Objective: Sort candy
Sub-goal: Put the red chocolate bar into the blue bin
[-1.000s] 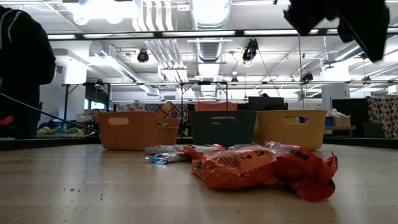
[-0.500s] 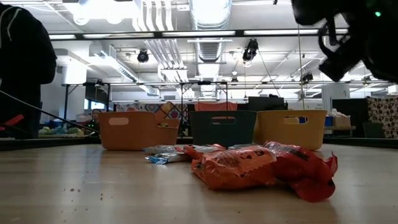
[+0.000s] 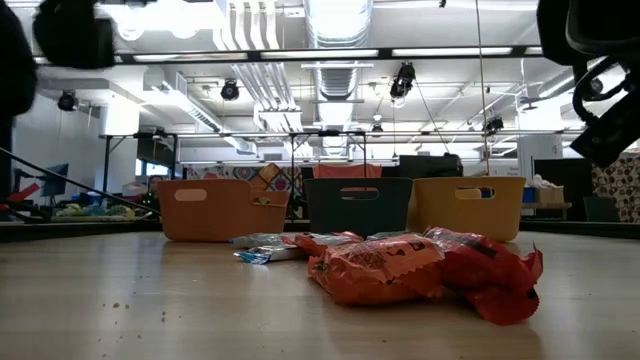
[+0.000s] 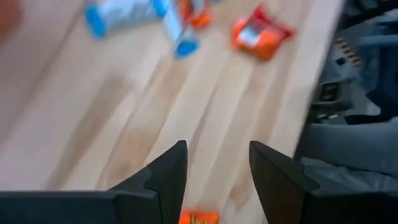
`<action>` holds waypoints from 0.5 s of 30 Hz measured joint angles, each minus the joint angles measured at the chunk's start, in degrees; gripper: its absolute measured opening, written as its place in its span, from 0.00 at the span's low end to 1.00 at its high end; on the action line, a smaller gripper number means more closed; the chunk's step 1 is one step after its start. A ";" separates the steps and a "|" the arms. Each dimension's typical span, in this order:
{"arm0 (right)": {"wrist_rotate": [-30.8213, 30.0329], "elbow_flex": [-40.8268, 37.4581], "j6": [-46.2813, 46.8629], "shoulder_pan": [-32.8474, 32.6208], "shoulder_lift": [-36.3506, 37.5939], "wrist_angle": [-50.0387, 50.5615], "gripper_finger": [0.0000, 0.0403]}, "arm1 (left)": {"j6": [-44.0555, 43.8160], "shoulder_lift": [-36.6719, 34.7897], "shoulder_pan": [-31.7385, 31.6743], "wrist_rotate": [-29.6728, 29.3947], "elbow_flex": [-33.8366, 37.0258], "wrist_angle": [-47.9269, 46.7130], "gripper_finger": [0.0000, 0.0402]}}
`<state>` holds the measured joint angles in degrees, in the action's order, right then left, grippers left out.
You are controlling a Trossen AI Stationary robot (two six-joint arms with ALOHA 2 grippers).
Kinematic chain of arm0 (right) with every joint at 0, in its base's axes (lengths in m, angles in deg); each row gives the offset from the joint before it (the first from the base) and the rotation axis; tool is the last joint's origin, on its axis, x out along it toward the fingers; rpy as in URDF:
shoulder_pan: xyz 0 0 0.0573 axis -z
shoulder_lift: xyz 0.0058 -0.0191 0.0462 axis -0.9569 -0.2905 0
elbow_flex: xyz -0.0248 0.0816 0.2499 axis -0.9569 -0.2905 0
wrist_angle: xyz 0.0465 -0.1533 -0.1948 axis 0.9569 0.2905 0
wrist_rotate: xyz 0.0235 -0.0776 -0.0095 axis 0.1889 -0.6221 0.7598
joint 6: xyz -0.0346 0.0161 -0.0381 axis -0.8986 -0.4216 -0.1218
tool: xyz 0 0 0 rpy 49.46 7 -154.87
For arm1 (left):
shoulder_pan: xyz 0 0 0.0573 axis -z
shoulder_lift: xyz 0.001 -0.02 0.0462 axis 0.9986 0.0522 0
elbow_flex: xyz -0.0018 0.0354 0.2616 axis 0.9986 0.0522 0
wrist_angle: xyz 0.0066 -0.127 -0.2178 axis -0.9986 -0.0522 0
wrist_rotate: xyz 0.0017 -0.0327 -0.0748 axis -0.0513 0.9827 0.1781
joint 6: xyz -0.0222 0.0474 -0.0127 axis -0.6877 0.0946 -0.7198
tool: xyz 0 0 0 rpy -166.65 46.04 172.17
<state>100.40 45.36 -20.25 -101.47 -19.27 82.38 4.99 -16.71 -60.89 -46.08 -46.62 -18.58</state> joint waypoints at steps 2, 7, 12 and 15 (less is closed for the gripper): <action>-0.10 -0.15 1.04 -0.33 0.00 -0.72 0.44 | -4.64 0.66 0.59 1.08 1.82 -1.14 0.39; -1.72 -0.44 1.78 -0.41 -0.01 -2.69 0.41 | -13.27 3.05 1.36 1.29 2.95 -7.07 0.39; -2.70 -1.50 1.85 -0.39 -0.81 -4.09 0.33 | -13.33 4.99 1.45 1.04 2.93 -9.71 0.39; -2.59 -2.36 1.50 -0.39 -1.21 -4.93 0.28 | -12.72 5.97 1.45 1.02 2.93 -9.69 0.39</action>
<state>97.81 43.00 -18.75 -101.86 -20.49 77.45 -7.73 -10.74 -59.44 -45.06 -43.69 -28.27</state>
